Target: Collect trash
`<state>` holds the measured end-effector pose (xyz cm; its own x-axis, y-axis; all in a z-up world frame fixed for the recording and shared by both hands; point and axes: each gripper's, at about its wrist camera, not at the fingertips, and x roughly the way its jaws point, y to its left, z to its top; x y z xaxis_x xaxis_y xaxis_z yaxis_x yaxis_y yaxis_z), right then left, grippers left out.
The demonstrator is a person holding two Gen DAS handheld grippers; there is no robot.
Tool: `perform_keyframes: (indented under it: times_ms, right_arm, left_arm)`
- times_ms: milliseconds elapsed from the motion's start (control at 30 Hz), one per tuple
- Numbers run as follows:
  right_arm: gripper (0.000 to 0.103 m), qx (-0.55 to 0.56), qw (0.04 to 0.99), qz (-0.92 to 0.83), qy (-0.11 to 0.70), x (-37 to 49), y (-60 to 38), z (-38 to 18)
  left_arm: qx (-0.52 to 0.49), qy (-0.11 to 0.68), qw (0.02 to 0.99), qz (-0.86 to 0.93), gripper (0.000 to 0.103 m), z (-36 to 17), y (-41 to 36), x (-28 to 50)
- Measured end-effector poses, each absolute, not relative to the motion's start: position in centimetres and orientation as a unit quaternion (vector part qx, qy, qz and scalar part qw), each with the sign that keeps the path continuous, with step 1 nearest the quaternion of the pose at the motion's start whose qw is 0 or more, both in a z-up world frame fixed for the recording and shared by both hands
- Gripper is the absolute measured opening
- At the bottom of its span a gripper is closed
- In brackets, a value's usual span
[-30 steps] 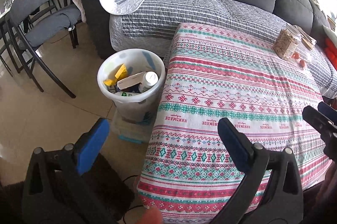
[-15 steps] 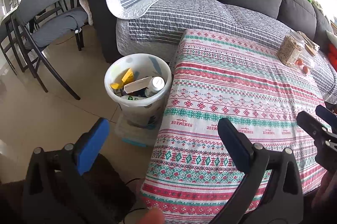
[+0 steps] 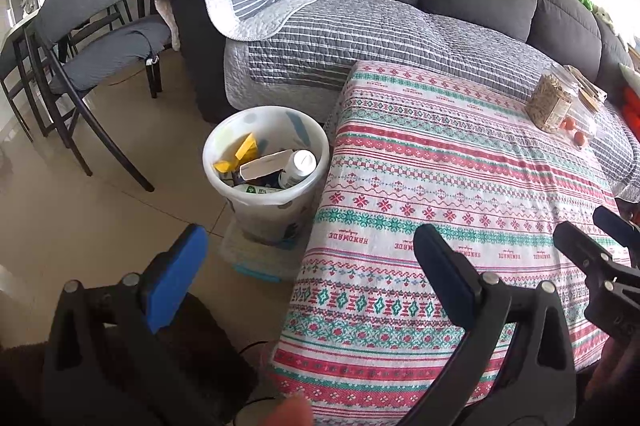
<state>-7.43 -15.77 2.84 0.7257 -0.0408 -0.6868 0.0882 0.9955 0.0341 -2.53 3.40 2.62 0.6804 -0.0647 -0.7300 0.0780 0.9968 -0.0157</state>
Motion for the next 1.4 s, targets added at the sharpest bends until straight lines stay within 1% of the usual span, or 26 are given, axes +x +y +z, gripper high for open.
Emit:
perform_keyframes:
  times_ms: [1400]
  right_arm:
    - [0.088,0.026,0.926,-0.02,0.376,-6.9,-14.3,2.2]
  left_arm:
    - [0.009,0.396,0.918,-0.035,0.102,2.6,3.6,-2.5]
